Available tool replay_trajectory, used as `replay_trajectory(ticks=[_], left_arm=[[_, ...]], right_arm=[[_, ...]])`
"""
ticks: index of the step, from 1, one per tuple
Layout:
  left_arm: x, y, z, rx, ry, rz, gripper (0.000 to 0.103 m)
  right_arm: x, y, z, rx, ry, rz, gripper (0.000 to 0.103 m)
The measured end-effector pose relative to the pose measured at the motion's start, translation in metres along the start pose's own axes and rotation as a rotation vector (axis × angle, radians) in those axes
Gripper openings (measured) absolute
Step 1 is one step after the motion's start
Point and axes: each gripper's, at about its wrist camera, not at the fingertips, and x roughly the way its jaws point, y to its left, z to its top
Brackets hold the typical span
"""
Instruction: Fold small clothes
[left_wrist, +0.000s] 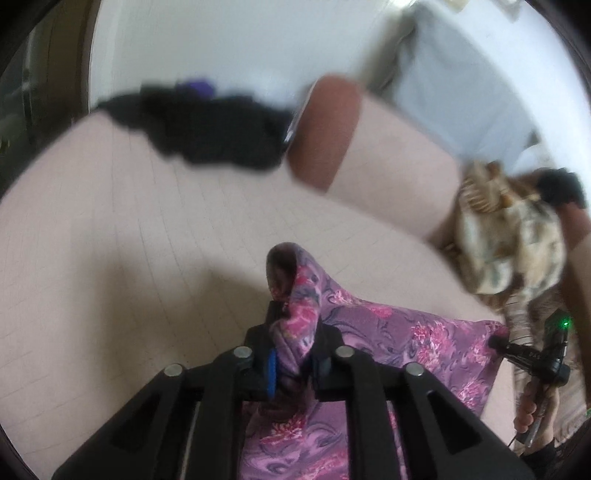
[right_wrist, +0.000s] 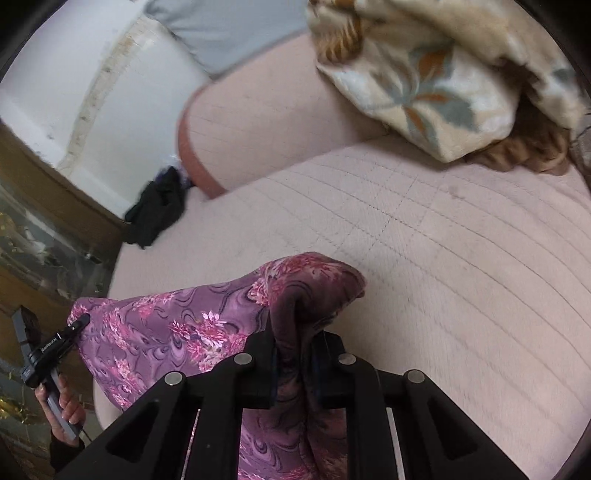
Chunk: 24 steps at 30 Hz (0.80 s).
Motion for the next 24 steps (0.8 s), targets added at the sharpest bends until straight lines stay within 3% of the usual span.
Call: replay_trajectory(ticks=[3,4,5,7,9,10,11,15,19,21,23,24], left_arm=[[0.033,0.019,-0.015,-0.038,0.088,0.111,0.021],[0.039,0.023,-0.017,-0.033,0.125,0.129,0.023],[0.041,0.027,-0.018,-0.035,0.139,0.137,0.026],[0.029,0.032,-0.016,-0.068,0.132,0.172,0.034],[0.006,0.031,-0.014,-0.084,0.095,0.152,0.062],[-0.011,0.028,-0.015,-0.089,0.069,0.125,0.068],[-0.024,0.024,-0.016,-0.087,0.049,0.110,0.077],[-0.070,0.016,-0.055,-0.078,0.024,0.073,0.087],[-0.070,0.018,-0.126,-0.099,0.102,0.037,0.087],[-0.060,0.020,-0.153,-0.134,0.155,0.025,0.087],[-0.045,0.022,-0.173,-0.186,0.198,-0.022,0.087],[-0.039,0.020,-0.179,-0.192,0.209,-0.051,0.087]], right_arm=[[0.042,-0.023,-0.005,0.033,0.044,-0.074,0.026],[0.052,-0.031,-0.007,0.048,0.064,-0.110,0.036],[0.055,-0.035,-0.007,0.065,0.084,-0.122,0.048],[0.039,-0.035,-0.007,0.107,0.065,-0.092,0.053],[0.014,-0.029,-0.009,0.128,0.023,-0.044,0.073],[-0.005,-0.021,-0.015,0.135,-0.001,-0.006,0.086],[-0.020,-0.014,-0.022,0.134,-0.017,0.027,0.090],[-0.061,0.004,-0.081,0.131,-0.020,0.144,0.090],[-0.062,0.004,-0.156,0.182,0.039,0.180,0.090],[-0.052,0.005,-0.186,0.220,0.088,0.195,0.085],[-0.037,0.009,-0.202,0.228,0.156,0.194,0.066],[-0.032,0.013,-0.206,0.225,0.165,0.187,0.063]])
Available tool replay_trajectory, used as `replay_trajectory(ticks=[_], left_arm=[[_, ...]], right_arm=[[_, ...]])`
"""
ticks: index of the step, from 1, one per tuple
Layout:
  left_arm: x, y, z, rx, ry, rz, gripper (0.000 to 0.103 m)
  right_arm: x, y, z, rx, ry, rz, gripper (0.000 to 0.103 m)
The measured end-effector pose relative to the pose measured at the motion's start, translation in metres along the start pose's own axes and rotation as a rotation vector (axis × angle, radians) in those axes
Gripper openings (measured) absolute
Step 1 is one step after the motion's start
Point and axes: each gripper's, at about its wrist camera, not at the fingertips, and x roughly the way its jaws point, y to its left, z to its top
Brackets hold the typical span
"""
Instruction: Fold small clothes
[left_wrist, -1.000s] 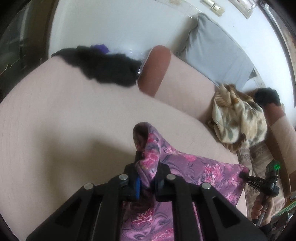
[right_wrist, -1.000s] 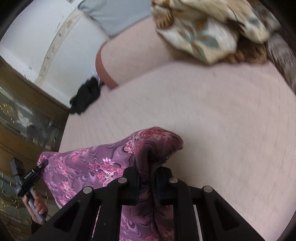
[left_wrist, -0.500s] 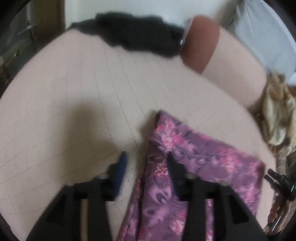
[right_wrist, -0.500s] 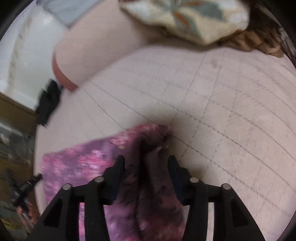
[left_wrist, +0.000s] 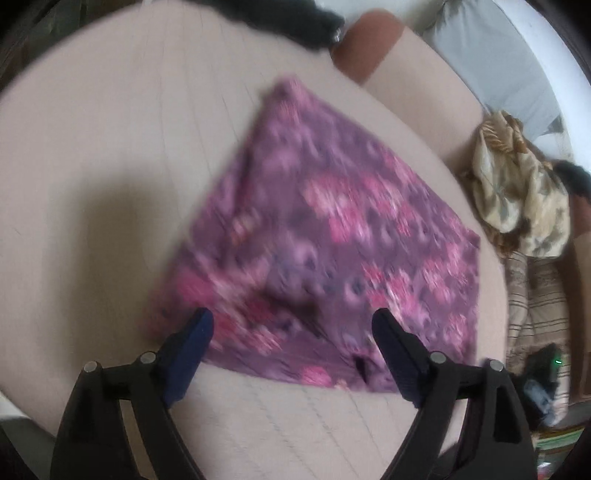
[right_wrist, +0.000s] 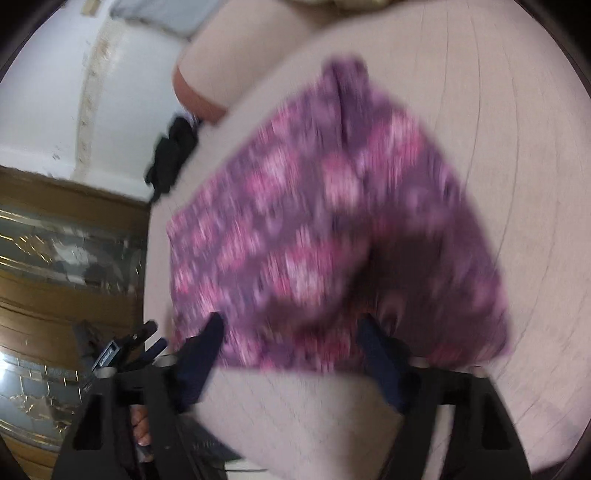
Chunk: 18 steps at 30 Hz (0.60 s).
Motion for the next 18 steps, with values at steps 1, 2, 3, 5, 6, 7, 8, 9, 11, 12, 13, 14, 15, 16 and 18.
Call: replay_trajectory(ticks=[1,2,3,5,6,7,8,9,11,12,13,14,15,16,18], left_arm=[[0.007,-0.002,-0.002,0.015,0.015,-0.006,0.087],[0.009,-0.005,-0.003,0.025,0.010,0.002,0.087],[0.011,-0.005,-0.002,0.027,-0.007,0.005,0.087],[0.011,-0.002,0.001,-0.002,-0.031,-0.008,0.082],[0.010,0.000,0.002,-0.019,-0.038,-0.016,0.075],[0.011,0.001,0.004,-0.030,-0.039,-0.016,0.069],[0.012,0.002,0.004,-0.037,-0.038,-0.013,0.054],[0.014,0.004,0.005,-0.044,-0.033,-0.012,0.036],[0.019,0.007,0.008,-0.063,-0.018,-0.008,0.022],[0.019,0.008,0.010,-0.068,-0.016,-0.007,0.015],[0.018,0.008,0.011,-0.067,-0.012,0.004,0.009],[0.013,0.008,0.011,-0.063,-0.007,0.003,0.006],[0.005,0.008,0.010,-0.063,-0.015,-0.012,0.006],[-0.008,0.006,0.008,-0.050,-0.049,-0.035,0.006],[-0.014,0.003,0.007,-0.015,-0.088,-0.035,0.006]], right_arm=[[0.007,0.002,0.001,-0.004,0.000,-0.012,0.061],[0.011,0.000,0.005,-0.005,-0.003,-0.016,0.060],[0.017,0.000,0.010,-0.001,-0.007,-0.013,0.059],[0.027,-0.004,0.017,0.013,-0.012,-0.005,0.058],[0.031,-0.006,0.016,0.009,-0.008,-0.006,0.057],[0.036,-0.007,0.016,-0.001,-0.010,-0.019,0.051],[0.036,-0.008,0.017,-0.008,-0.011,-0.033,0.043],[0.035,-0.008,0.018,-0.019,-0.011,-0.048,0.039],[0.038,-0.002,0.019,-0.059,-0.015,-0.090,0.020],[0.036,-0.002,0.021,-0.069,-0.017,-0.097,0.014],[0.036,-0.001,0.022,-0.075,-0.015,-0.097,0.010],[0.031,0.002,0.021,-0.074,-0.024,-0.091,0.007],[0.024,0.004,0.021,-0.075,-0.036,-0.086,0.007],[0.014,0.009,0.020,-0.080,-0.055,-0.082,0.006],[-0.005,0.017,0.019,-0.098,-0.093,-0.100,0.006]])
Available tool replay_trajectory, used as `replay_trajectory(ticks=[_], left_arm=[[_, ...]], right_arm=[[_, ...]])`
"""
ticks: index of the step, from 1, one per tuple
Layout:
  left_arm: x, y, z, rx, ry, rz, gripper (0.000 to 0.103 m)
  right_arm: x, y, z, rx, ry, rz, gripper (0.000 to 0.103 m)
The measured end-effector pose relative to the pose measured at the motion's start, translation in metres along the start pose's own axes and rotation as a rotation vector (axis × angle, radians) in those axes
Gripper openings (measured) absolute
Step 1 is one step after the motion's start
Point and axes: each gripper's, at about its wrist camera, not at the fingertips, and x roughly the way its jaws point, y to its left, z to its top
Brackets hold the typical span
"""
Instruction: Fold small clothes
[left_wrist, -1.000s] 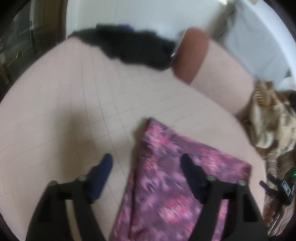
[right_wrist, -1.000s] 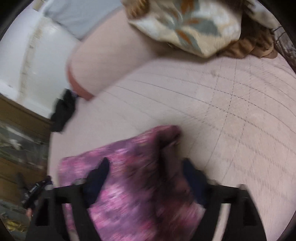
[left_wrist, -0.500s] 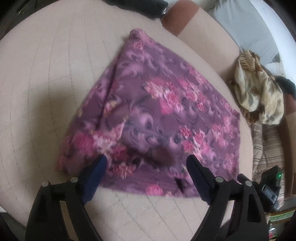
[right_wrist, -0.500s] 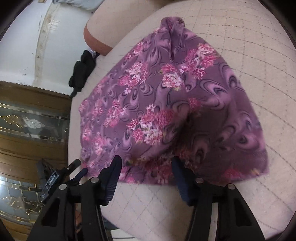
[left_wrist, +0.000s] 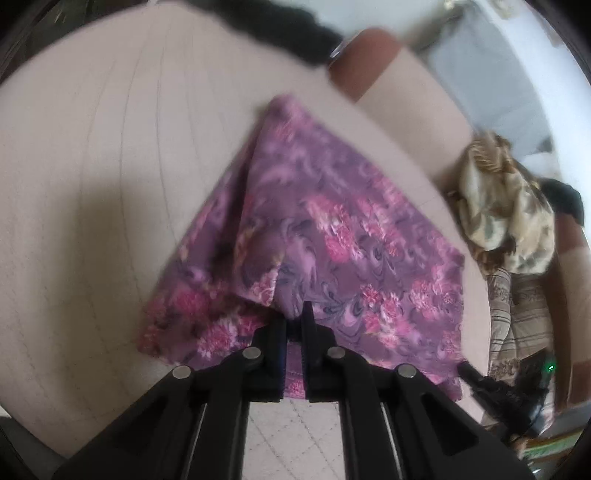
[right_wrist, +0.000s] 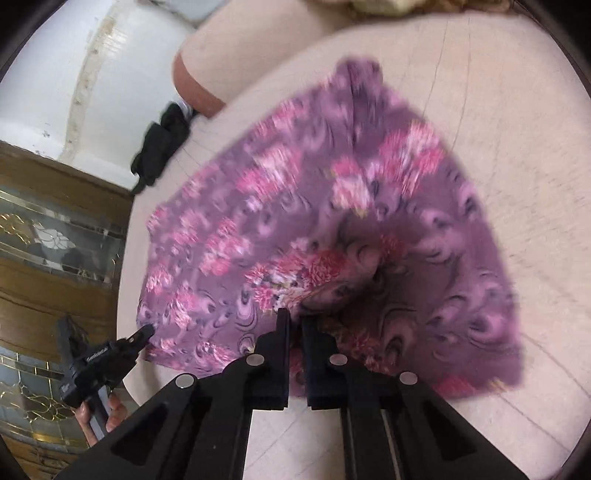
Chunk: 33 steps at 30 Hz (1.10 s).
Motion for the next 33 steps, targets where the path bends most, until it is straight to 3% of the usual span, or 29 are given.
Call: replay_trajectory(ticks=[2,4,6,8,10,12,14,16,18,19,20,24,25,27,28,29,31,33], left_arm=[[0.020,0.003,0.000,-0.002,0.059,0.029,0.006],[0.037,0.004,-0.004,-0.002,0.112,0.078,0.006],[0.024,-0.006,-0.003,0.041,0.082,0.083,0.006],[0.013,-0.014,-0.002,0.086,0.048,0.093,0.006],[0.022,-0.011,-0.004,0.098,0.076,0.118,0.006],[0.043,-0.009,-0.009,0.121,0.136,0.169,0.007],[0.043,-0.019,-0.010,0.173,0.117,0.200,0.009],[0.040,-0.025,-0.009,0.187,0.104,0.183,0.015],[0.040,-0.022,-0.008,0.170,0.111,0.175,0.023],[0.042,-0.020,-0.009,0.164,0.123,0.175,0.024],[0.043,-0.019,-0.009,0.160,0.130,0.171,0.024],[0.047,-0.017,-0.005,0.133,0.133,0.150,0.023],[0.048,-0.015,-0.004,0.122,0.128,0.144,0.023],[0.049,-0.018,-0.002,0.120,0.119,0.151,0.021],[0.047,-0.020,-0.004,0.132,0.106,0.168,0.016],[0.048,-0.025,-0.004,0.140,0.095,0.179,0.006],[0.028,-0.025,-0.001,0.109,0.047,0.122,0.006],[0.006,-0.029,-0.001,0.125,-0.015,0.109,0.006]], right_arm=[[0.003,-0.005,0.002,0.003,-0.004,-0.030,0.006],[0.021,-0.017,0.004,0.031,0.056,-0.067,0.006],[0.028,-0.021,0.003,0.072,0.101,-0.052,0.006],[0.012,-0.012,0.003,0.022,0.064,-0.064,0.005],[0.009,-0.009,0.002,-0.007,0.053,-0.095,0.003],[0.028,-0.016,0.001,0.000,0.112,-0.130,0.002],[0.037,-0.023,0.000,0.030,0.142,-0.105,0.003],[0.030,-0.024,0.006,0.044,0.125,-0.057,0.004],[0.020,-0.029,0.009,0.088,0.087,-0.011,0.024],[0.017,-0.031,0.011,0.103,0.073,0.009,0.052],[0.017,-0.034,0.012,0.117,0.064,0.022,0.062],[0.033,-0.040,0.013,0.173,0.091,0.075,0.061],[0.034,-0.041,0.015,0.175,0.090,0.083,0.056],[0.036,-0.036,0.019,0.138,0.078,0.060,0.037],[0.036,-0.033,0.021,0.106,0.066,0.026,0.015],[0.037,-0.028,0.020,0.109,0.053,0.020,0.008],[0.018,-0.019,0.020,0.122,-0.009,0.057,0.007],[-0.009,-0.003,0.017,0.053,-0.076,0.038,0.006]])
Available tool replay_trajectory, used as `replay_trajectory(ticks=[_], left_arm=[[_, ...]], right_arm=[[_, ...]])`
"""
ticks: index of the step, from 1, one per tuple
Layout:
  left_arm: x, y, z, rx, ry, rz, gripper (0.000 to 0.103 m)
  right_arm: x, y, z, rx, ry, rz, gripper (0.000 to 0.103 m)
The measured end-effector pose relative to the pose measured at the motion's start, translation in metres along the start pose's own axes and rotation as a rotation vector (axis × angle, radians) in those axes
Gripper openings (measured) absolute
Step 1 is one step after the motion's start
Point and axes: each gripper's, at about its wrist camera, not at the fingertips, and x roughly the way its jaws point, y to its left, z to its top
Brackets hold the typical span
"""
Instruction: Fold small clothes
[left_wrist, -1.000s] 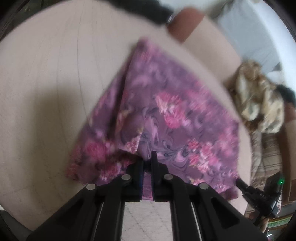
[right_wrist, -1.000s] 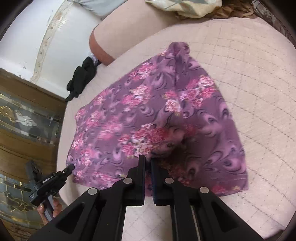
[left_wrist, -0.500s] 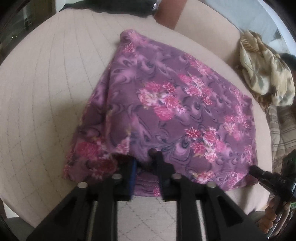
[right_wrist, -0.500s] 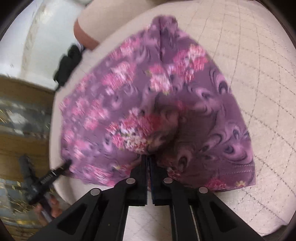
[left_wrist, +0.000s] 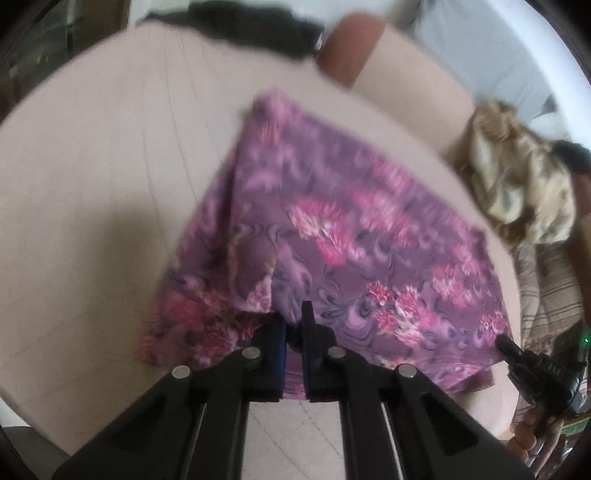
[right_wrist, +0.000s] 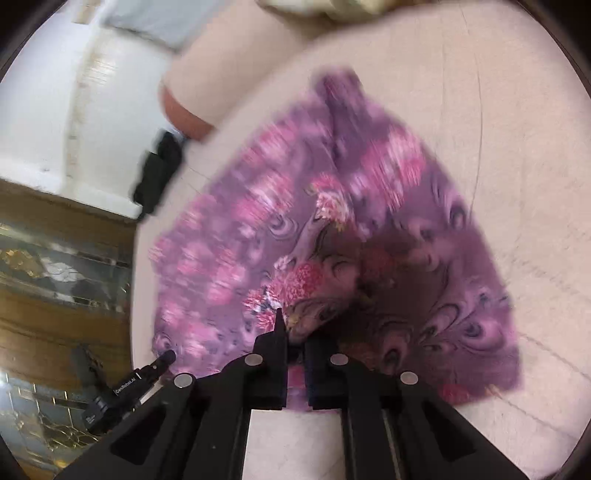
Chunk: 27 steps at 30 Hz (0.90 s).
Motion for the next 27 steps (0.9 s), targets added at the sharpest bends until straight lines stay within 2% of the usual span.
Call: replay_trajectory(ticks=[2,4,5,6,8,11,15,17,20,22,27], left_arm=[[0.005,-0.003,-0.001,0.026,0.017,0.023,0.006],[0.029,-0.002,-0.005,0.026,0.109,0.041,0.006],[0.038,0.001,-0.006,0.020,0.152,0.040,0.007],[0.046,0.003,-0.007,0.013,0.189,0.039,0.008],[0.045,0.003,-0.005,0.009,0.181,0.040,0.010],[0.042,-0.003,-0.005,0.041,0.151,0.068,0.012],[0.046,-0.012,-0.007,0.070,0.153,0.097,0.013],[0.048,-0.016,-0.004,0.070,0.150,0.106,0.016],[0.051,-0.025,-0.003,0.072,0.146,0.116,0.027],[0.060,-0.038,-0.003,0.099,0.130,0.133,0.037],[0.065,-0.054,-0.011,0.171,0.086,0.185,0.041]], right_arm=[[-0.005,0.004,-0.003,-0.026,-0.004,-0.008,0.006],[0.019,-0.006,-0.004,-0.017,0.088,-0.069,0.006],[0.034,-0.018,-0.006,0.027,0.147,-0.090,0.007],[0.037,-0.023,-0.006,0.043,0.164,-0.091,0.007],[0.036,-0.024,-0.002,0.038,0.154,-0.082,0.010],[0.032,-0.008,0.001,-0.053,0.116,-0.122,0.011],[0.042,0.000,-0.007,-0.109,0.144,-0.181,0.015],[0.039,-0.005,-0.007,-0.091,0.151,-0.180,0.026],[0.042,-0.011,0.000,-0.051,0.146,-0.175,0.040],[0.043,-0.017,0.003,-0.031,0.147,-0.163,0.041],[0.041,-0.024,0.000,-0.014,0.116,-0.125,0.041]])
